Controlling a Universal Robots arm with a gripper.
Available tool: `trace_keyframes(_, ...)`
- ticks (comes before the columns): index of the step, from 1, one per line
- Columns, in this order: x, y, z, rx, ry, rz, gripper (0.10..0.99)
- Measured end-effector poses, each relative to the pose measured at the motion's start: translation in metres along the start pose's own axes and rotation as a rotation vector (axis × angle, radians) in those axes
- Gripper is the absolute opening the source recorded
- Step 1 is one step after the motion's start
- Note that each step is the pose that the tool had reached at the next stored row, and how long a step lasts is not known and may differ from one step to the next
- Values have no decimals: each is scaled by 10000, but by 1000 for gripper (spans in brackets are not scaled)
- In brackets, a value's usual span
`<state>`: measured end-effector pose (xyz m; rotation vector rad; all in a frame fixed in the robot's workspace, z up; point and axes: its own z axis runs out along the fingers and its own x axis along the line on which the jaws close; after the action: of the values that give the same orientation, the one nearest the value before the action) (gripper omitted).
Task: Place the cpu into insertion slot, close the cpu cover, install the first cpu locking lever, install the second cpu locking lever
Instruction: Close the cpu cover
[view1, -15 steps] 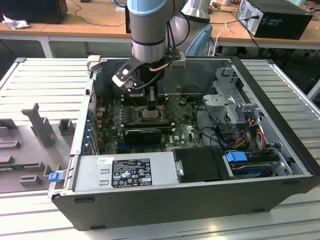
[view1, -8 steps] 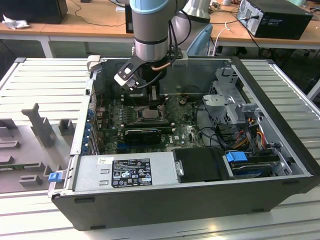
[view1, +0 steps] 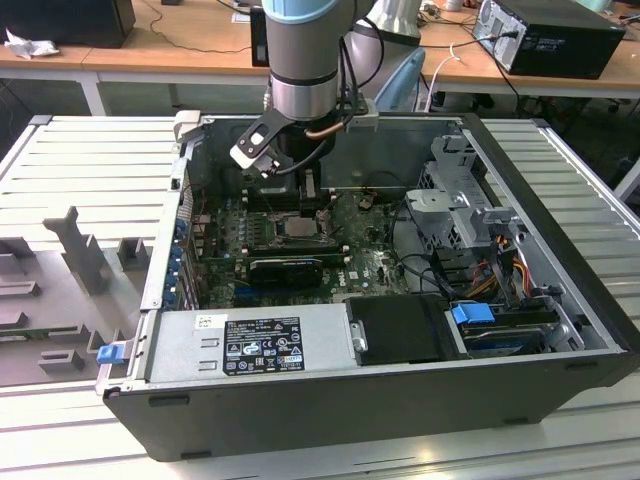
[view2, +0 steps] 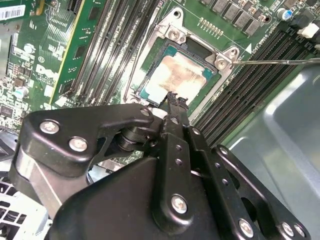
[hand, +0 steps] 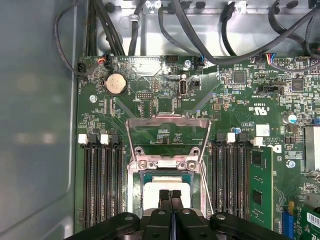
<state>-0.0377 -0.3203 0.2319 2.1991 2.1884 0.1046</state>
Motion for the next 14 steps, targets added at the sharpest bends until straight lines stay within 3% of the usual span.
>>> trace_keyframes(5,2,5,-73,0,0,0,106)
trace_keyframes(8,2,6,-78,-1,2,0,106)
trace_keyframes(14,2,111,-70,1,0,1,106)
